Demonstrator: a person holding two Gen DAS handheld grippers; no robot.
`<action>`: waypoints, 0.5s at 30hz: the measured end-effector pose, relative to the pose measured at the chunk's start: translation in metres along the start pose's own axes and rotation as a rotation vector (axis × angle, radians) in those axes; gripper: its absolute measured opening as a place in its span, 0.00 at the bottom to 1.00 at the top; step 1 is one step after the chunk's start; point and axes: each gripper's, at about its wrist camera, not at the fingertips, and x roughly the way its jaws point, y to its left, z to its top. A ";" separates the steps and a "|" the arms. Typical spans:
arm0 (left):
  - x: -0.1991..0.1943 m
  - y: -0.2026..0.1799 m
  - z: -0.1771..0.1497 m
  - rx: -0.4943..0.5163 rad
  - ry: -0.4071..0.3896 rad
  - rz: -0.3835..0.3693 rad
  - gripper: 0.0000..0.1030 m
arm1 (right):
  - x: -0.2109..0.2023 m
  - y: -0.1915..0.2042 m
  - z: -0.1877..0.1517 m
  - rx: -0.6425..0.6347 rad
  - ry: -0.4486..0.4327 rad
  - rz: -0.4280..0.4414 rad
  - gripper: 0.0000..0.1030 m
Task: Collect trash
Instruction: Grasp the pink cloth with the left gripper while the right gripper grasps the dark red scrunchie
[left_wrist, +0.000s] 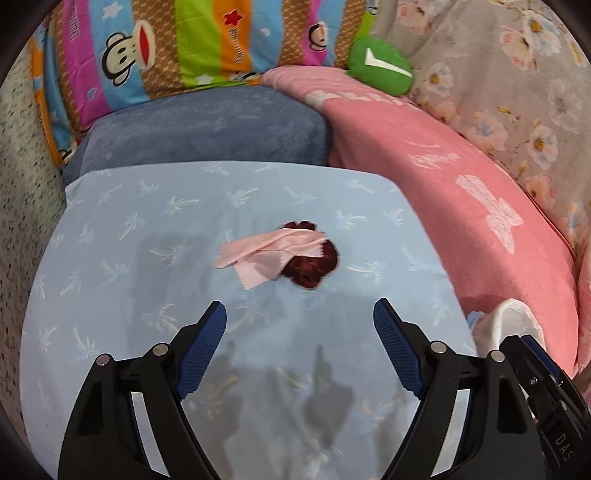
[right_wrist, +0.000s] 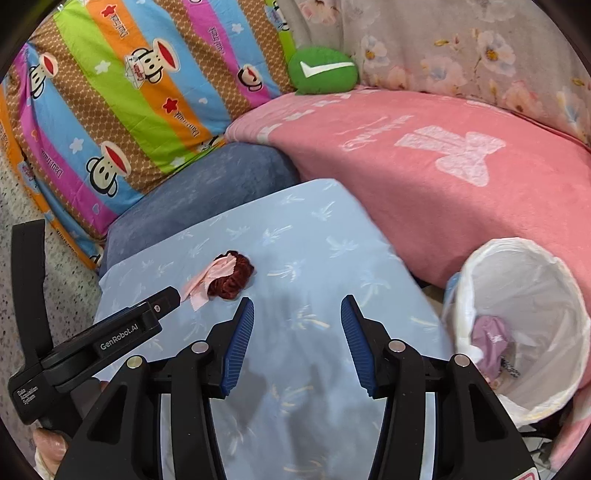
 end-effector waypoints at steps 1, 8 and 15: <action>0.006 0.005 0.002 -0.011 0.010 0.006 0.76 | 0.007 0.003 0.000 -0.003 0.006 -0.001 0.48; 0.046 0.030 0.016 -0.082 0.071 -0.016 0.76 | 0.069 0.029 0.008 -0.035 0.073 0.012 0.48; 0.081 0.033 0.031 -0.117 0.109 -0.065 0.70 | 0.120 0.044 0.016 -0.028 0.119 0.031 0.48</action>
